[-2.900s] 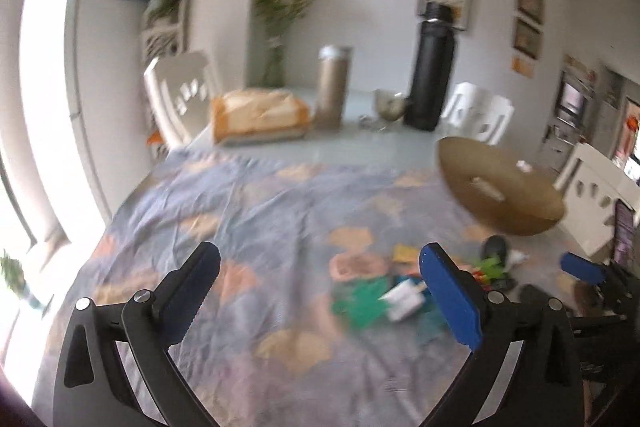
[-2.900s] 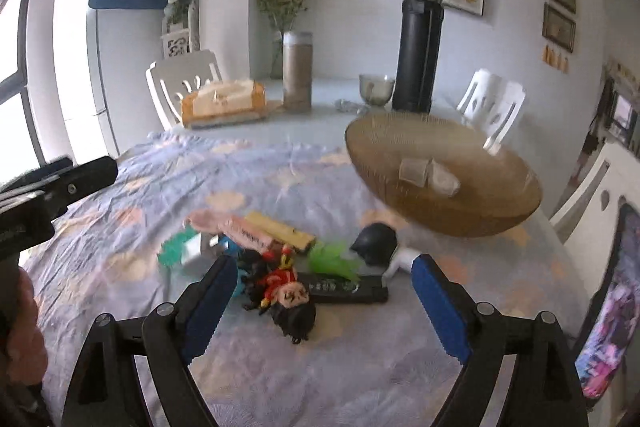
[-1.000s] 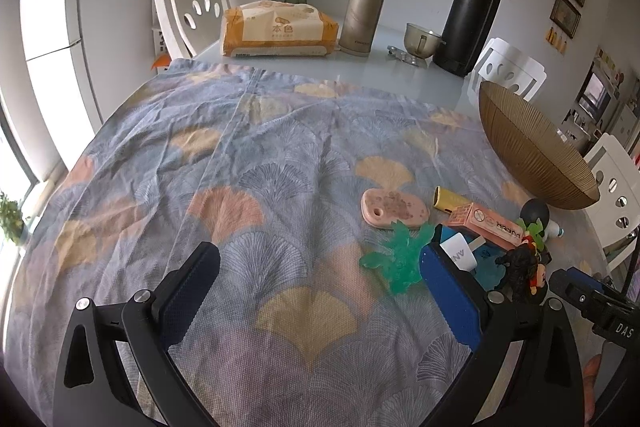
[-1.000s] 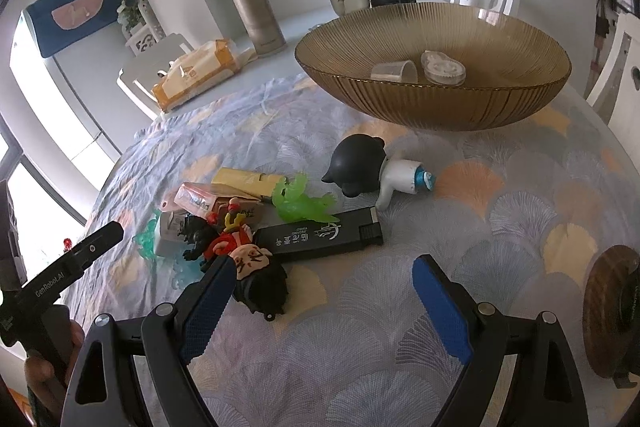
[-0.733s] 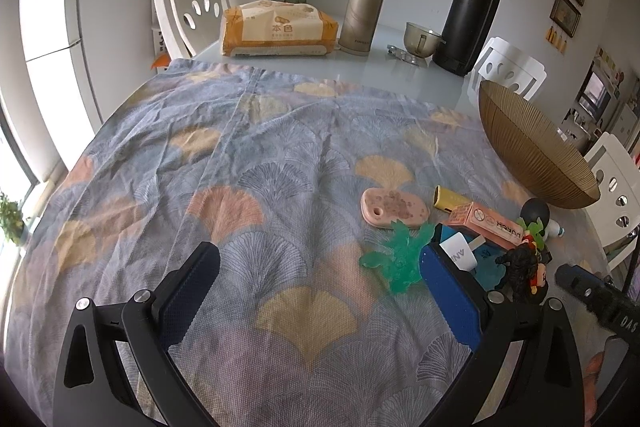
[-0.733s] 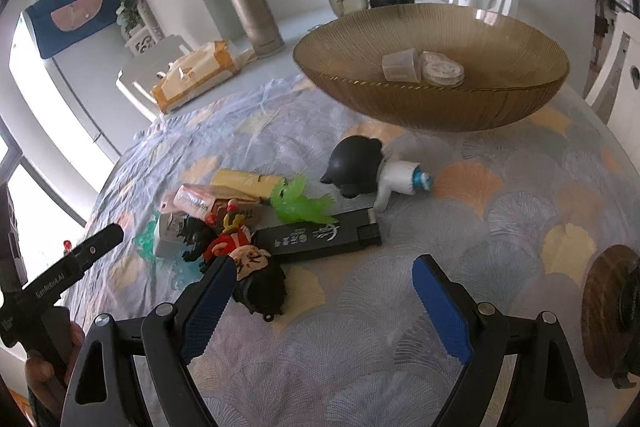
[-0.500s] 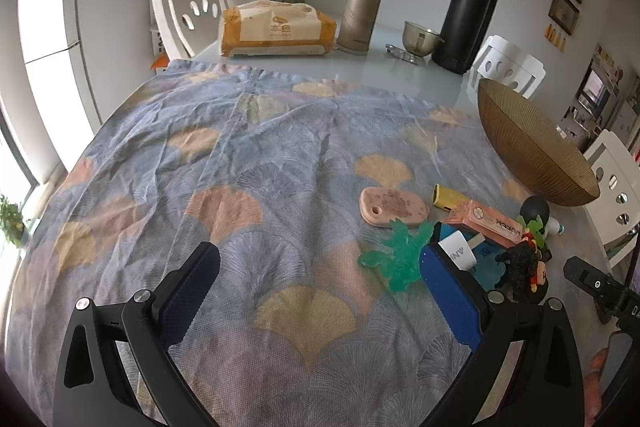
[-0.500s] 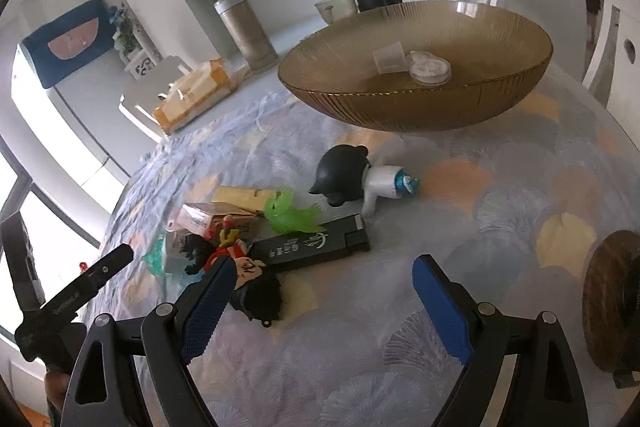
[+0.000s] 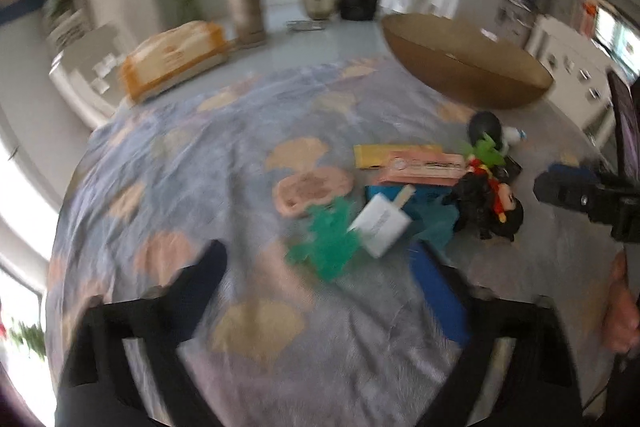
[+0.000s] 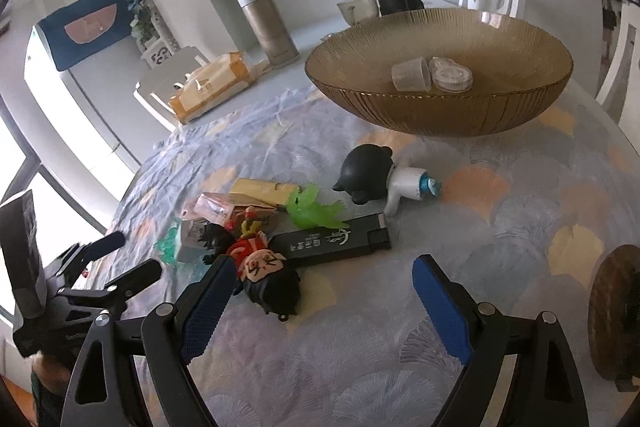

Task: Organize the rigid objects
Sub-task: 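Grasp the green translucent figure with the left tool while the right tool grasps the red-haired doll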

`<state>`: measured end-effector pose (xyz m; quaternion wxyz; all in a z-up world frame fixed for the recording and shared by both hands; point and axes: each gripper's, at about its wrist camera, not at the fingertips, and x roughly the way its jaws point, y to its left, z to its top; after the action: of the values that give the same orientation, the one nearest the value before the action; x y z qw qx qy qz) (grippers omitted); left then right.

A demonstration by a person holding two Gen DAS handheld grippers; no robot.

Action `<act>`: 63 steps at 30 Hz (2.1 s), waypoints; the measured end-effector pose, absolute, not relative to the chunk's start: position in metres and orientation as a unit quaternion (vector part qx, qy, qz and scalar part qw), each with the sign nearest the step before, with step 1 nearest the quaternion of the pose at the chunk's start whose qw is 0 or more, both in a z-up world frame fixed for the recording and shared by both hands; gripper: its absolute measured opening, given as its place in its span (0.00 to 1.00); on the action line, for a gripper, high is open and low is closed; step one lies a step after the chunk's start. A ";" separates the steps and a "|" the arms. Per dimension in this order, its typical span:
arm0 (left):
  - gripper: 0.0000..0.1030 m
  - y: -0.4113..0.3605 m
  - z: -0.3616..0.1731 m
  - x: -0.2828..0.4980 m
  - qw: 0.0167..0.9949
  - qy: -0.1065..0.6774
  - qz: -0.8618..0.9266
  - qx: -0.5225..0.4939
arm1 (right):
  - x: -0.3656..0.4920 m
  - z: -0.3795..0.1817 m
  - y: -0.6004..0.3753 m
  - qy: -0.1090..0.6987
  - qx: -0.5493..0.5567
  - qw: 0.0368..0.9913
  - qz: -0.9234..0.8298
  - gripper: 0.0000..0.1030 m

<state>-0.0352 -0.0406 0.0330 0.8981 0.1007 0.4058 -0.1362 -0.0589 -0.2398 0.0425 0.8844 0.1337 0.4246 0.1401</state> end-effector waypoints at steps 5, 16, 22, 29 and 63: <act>0.54 -0.042 0.014 -0.017 0.869 0.448 -0.176 0.114 | -0.058 0.041 -0.243 0.427 0.146 0.880 0.147 0.86; 0.31 -0.036 0.021 -0.024 0.895 0.409 -0.149 0.099 | -0.062 0.043 -0.212 0.430 0.093 0.872 0.213 0.86; 0.29 -0.025 0.039 -0.045 0.915 0.371 -0.153 0.049 | -0.055 0.033 -0.187 0.456 0.025 0.872 0.179 0.85; 0.29 -0.020 0.039 -0.039 0.923 0.356 -0.145 0.030 | -0.059 0.036 -0.181 0.440 -0.002 0.882 0.171 0.40; 0.32 -0.025 0.036 -0.038 0.912 0.384 -0.134 0.046 | -0.104 0.028 -0.216 0.489 0.068 0.850 0.184 0.64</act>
<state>-0.0376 -0.0255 0.0361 0.9122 0.0463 0.3845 -0.1338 -0.1039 -0.2158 0.0276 0.8498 0.0681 0.4893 0.1838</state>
